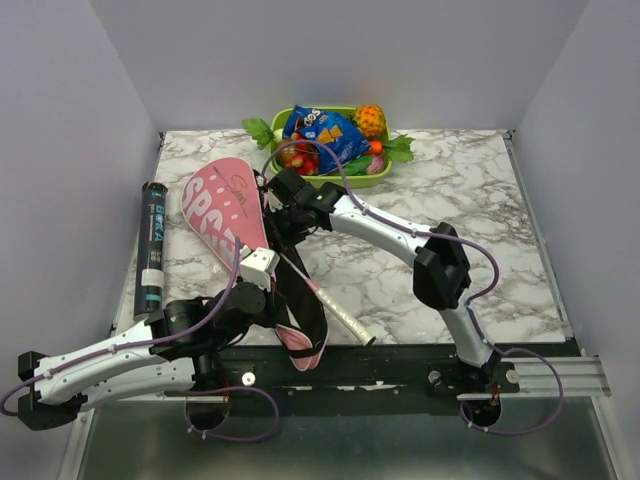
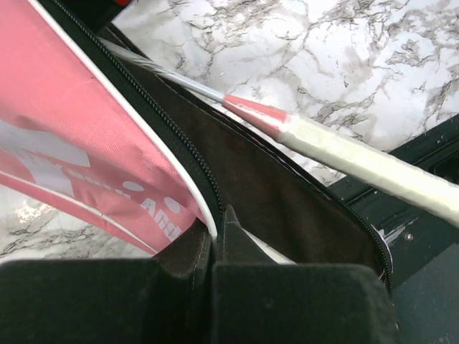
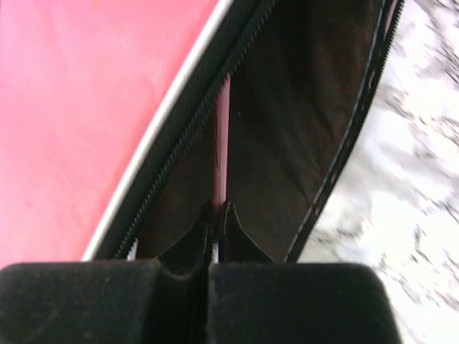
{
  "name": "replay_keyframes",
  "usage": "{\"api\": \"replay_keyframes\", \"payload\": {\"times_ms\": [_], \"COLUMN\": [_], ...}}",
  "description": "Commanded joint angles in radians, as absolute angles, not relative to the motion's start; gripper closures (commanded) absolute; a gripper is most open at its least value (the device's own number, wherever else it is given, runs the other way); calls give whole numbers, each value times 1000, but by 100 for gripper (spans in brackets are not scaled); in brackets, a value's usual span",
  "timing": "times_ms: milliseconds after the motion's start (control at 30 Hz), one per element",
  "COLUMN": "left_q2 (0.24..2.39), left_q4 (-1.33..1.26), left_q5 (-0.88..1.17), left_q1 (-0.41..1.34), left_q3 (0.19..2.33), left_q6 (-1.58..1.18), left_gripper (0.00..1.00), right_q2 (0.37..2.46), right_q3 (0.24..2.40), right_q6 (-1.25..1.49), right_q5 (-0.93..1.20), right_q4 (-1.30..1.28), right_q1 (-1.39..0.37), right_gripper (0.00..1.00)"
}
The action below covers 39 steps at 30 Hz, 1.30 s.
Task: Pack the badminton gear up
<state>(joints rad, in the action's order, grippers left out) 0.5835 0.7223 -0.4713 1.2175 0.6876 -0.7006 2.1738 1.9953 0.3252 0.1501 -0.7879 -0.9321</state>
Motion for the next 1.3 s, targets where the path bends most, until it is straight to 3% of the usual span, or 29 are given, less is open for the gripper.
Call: {"api": "replay_keyframes", "payload": {"times_ms": [0, 367, 800, 900, 933, 1133, 1267], "left_q2": [574, 586, 614, 623, 624, 614, 624], "left_q4": [623, 591, 523, 517, 515, 499, 500], "left_q5": [-446, -443, -403, -402, -402, -408, -410], "left_q1": [1223, 1223, 1221, 1223, 1223, 1221, 1223], "left_q3": [677, 657, 641, 640, 640, 615, 607], "left_q6": [-689, -690, -670, -670, -670, -687, -684], "left_gripper": [100, 100, 100, 100, 100, 100, 100], "right_q2": [2229, 2118, 2304, 2306, 2295, 2093, 1953], "right_q3": [2081, 1850, 1979, 1962, 1916, 1680, 1530], "right_q6": [351, 298, 353, 365, 365, 370, 379], "right_q5": [333, 499, 684, 701, 704, 625, 552], "right_q4": [-606, -485, -382, -379, -377, -322, -316], "right_q1": [-913, -910, -899, -891, -882, -847, -815], "right_gripper": [100, 100, 94, 85, 76, 46, 41]}}
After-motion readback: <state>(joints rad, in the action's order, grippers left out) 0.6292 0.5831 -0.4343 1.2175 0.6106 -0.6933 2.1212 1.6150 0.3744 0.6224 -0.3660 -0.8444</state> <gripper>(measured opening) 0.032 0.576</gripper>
